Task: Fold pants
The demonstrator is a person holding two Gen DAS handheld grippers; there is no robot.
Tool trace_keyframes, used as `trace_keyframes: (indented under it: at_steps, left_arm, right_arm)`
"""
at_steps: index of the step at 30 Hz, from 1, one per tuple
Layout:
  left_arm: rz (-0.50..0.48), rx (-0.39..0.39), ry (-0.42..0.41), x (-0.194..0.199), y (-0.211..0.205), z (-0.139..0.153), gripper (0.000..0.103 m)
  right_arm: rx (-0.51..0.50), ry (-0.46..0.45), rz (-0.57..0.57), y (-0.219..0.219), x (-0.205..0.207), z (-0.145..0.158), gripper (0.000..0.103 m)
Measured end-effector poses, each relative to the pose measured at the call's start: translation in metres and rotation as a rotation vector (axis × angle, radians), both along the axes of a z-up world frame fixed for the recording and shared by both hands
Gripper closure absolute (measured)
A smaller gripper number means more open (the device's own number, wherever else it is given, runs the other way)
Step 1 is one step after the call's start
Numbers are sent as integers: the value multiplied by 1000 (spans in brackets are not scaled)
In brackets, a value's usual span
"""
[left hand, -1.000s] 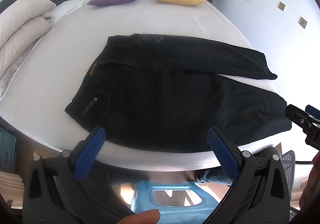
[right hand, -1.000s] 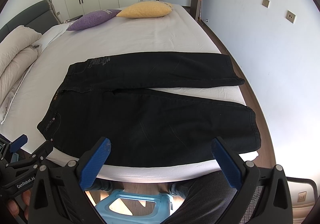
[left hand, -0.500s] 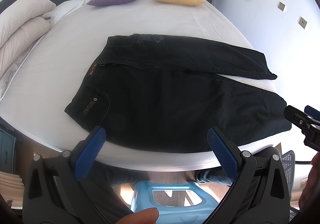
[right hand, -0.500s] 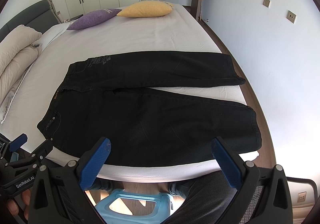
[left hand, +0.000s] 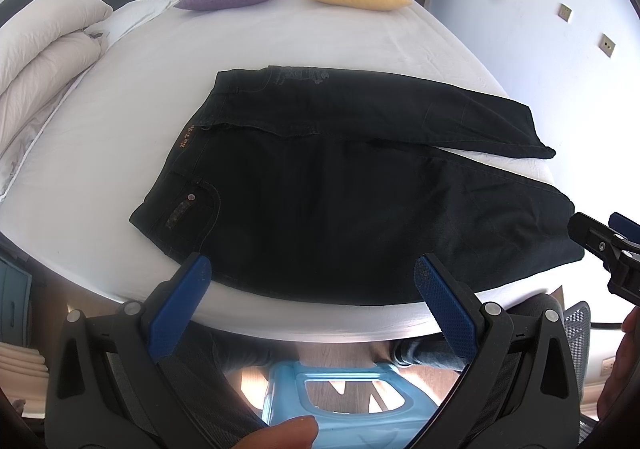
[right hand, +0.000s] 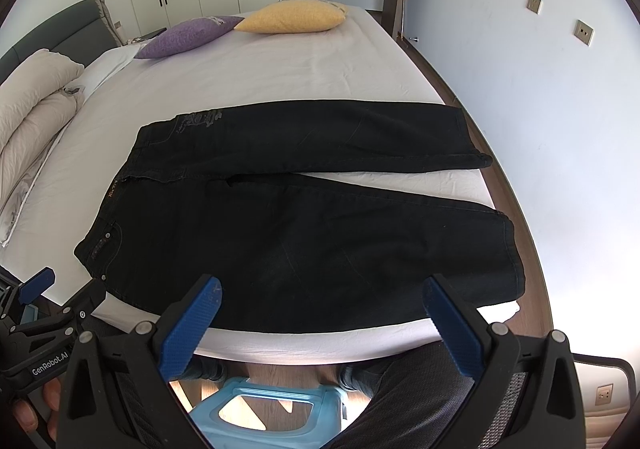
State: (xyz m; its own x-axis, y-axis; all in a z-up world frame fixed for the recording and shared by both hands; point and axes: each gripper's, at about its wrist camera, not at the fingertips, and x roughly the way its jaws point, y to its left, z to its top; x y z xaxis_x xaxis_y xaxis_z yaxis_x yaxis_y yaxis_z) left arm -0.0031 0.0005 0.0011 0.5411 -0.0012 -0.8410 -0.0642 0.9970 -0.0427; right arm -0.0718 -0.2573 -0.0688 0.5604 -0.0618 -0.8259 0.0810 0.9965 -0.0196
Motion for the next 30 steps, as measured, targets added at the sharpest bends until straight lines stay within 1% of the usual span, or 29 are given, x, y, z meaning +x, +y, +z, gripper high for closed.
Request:
trace_keyframes:
  at_steps: [10, 16, 20, 21, 23, 24, 25, 27, 28, 30]
  left_arm:
    - [3, 16, 0, 2, 2, -3, 0]
    - [7, 5, 1, 6, 9, -7, 0]
    - [0, -33, -6, 14, 25, -14, 0]
    - [-12, -55, -12, 18, 30, -16, 0]
    - [-49, -128, -19, 29, 40, -20, 0]
    - [-59, -149, -13, 37, 46, -23, 0]
    - [-60, -131, -12, 44, 50, -25, 0]
    - [-72, -73, -52, 60, 57, -26, 0]
    - [-82, -58, -59, 70, 62, -27, 0]
    - [-117, -56, -60, 95, 73, -28, 0]
  right_arm:
    - [2, 1, 1, 1, -1, -1, 0]
    - [5, 5, 6, 5, -5, -9, 0]
    - [20, 6, 34, 2, 3, -11, 0]
    - [32, -4, 53, 1, 5, -12, 0]
    - [56, -21, 93, -5, 14, -11, 0]
    - [68, -30, 114, -8, 20, -11, 0]
    - [83, -41, 138, -11, 27, -11, 0]
    - [109, -68, 185, -19, 43, -10, 0]
    - [121, -84, 216, -23, 52, -8, 0]
    - [118, -114, 269, -27, 73, -5, 0]
